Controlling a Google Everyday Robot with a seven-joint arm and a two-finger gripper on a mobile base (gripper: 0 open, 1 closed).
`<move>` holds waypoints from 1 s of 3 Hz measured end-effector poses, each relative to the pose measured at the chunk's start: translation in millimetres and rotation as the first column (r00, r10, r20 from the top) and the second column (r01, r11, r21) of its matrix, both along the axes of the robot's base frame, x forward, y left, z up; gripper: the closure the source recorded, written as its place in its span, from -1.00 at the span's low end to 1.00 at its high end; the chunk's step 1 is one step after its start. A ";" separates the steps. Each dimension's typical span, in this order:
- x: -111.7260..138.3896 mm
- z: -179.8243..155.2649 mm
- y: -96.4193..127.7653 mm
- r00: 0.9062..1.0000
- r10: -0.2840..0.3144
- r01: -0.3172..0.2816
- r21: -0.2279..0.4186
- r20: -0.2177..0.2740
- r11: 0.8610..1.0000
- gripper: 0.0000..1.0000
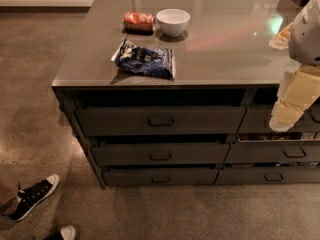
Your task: Open middle drawer
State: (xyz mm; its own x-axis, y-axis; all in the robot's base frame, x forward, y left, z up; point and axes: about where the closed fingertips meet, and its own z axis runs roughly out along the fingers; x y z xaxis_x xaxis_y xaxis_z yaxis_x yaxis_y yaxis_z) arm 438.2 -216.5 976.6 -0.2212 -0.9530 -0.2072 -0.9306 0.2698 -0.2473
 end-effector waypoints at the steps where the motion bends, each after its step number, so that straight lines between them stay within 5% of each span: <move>1: 0.0 0.0 0.0 1.000 0.000 0.000 0.000 0.000 1.000 -1.00; 2: 3.6 -3.3 0.2 1.000 -0.014 0.014 0.041 0.010 0.999 -1.00; 3: 5.9 -44.3 3.4 0.997 -0.076 0.079 0.190 -0.022 0.979 -1.00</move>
Offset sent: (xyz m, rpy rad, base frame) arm 0.0090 -0.0011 -0.0131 0.1030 -0.0057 -0.0342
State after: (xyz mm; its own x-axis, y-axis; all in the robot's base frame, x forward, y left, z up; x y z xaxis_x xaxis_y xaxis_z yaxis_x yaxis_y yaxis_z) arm 444.1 -213.1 932.4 -0.2968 -0.8763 -0.3795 -0.9083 0.3818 -0.1711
